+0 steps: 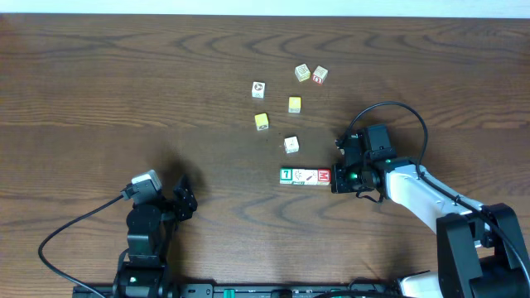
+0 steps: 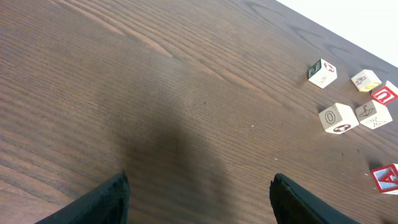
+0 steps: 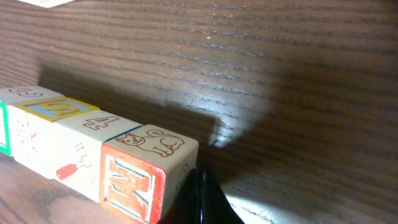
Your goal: Lift 4 blocks
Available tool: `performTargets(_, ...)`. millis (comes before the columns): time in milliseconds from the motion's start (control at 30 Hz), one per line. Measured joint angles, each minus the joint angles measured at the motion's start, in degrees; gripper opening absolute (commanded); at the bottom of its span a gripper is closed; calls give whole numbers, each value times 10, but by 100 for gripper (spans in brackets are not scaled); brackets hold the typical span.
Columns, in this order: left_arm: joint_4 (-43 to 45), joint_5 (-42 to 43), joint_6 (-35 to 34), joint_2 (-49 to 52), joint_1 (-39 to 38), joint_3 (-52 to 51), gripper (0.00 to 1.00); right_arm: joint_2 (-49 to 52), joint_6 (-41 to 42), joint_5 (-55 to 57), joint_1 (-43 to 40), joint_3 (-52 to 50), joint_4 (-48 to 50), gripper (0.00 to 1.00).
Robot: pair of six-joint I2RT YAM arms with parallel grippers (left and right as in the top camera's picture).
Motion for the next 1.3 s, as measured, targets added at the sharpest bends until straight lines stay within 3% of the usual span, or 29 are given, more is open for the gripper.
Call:
performTargets(200,7,7,-30,0,0,0,73,0,0,1,0,0,0,1)
performTargets(533,44,63,3,25,0,15,73,0,9,13,0,0,4,1)
performTargets(667,20,66,12,97,0,79,73,0,12,17,0,1,3,1)
performTargets(900,-116,68,17,323,0,247,73,0,16,20,-2,2,-1,1)
performTargets(1067,-132,89,16,410,0,284,72,0,16,16,-13,3,-7,1)
performTargets(1100,-135,104,16,416,0,284,70,0,17,15,-15,3,-8,1)
performTargets(1133,-136,126,20,420,0,284,60,0,17,14,-16,3,-8,1)
performTargets(1167,-135,155,32,422,0,284,38,0,17,14,-16,3,-8,1)
performTargets(1200,-131,189,50,422,1,284,8,0,17,14,-16,3,-8,1)
performTargets(1300,-129,267,90,422,0,284,7,0,17,12,-16,3,-8,1)
